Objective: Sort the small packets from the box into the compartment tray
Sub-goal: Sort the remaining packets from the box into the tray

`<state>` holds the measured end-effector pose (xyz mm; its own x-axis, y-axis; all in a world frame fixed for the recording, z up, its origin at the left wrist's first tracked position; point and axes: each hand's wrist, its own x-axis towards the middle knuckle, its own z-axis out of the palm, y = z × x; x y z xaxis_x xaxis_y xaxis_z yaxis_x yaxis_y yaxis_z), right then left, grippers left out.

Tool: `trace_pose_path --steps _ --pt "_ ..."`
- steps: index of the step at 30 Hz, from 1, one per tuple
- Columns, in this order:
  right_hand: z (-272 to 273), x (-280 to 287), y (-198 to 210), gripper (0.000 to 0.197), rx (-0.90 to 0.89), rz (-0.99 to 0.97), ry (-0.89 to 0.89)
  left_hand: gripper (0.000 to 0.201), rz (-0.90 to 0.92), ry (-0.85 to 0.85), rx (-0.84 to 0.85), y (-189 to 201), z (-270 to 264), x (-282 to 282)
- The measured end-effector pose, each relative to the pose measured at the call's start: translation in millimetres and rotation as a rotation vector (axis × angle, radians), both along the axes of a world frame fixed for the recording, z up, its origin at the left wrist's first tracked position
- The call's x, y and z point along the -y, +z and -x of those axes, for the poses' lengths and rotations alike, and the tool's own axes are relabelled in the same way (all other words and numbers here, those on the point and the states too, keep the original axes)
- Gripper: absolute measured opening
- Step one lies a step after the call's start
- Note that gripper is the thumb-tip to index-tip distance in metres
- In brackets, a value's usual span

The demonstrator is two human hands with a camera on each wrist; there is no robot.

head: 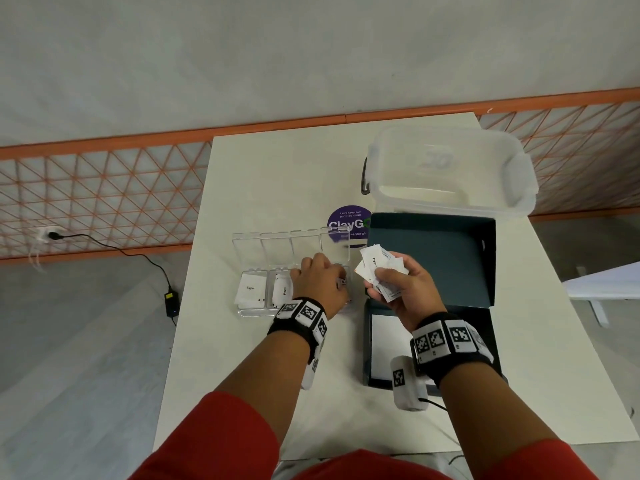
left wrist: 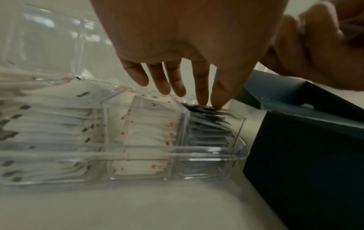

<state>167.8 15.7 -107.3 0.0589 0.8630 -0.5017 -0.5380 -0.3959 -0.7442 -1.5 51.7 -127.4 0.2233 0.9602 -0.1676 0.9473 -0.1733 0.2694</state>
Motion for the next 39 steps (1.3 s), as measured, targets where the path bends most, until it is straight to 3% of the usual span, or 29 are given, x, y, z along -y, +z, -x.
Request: trace_pose_path --steps 3,8,10,14,22,29,35,39 --pt "0.9 -0.4 -1.0 0.029 0.017 0.004 0.006 0.028 -0.016 0.065 0.125 5.1 5.7 2.8" --pt "8.4 1.3 -0.4 0.03 0.063 0.01 0.045 0.01 -0.03 0.264 0.703 30.3 16.9 6.6" --pt "15.9 2.8 1.7 0.031 0.073 0.003 0.078 0.016 0.011 0.272 0.792 45.3 17.9 4.3" --pt "36.8 5.0 7.5 0.028 0.065 -0.02 0.133 0.028 0.065 0.197 0.711 61.4 21.2 -4.6" --pt "67.0 5.0 12.9 0.027 -0.009 -0.008 0.151 0.012 0.154 0.311 0.76 63.8 52.4 1.6" --pt "86.2 4.3 11.4 0.032 -0.008 -0.02 0.2 0.014 0.209 0.397 0.87 65.5 67.6 11.5" --pt "92.2 7.0 11.4 0.055 0.031 -0.023 0.254 0.035 0.23 0.412 0.943 67.0 72.0 15.2" --pt "92.9 5.3 10.6 0.053 0.049 0.002 0.193 0.039 0.165 0.493 0.922 60.7 83.9 12.5"
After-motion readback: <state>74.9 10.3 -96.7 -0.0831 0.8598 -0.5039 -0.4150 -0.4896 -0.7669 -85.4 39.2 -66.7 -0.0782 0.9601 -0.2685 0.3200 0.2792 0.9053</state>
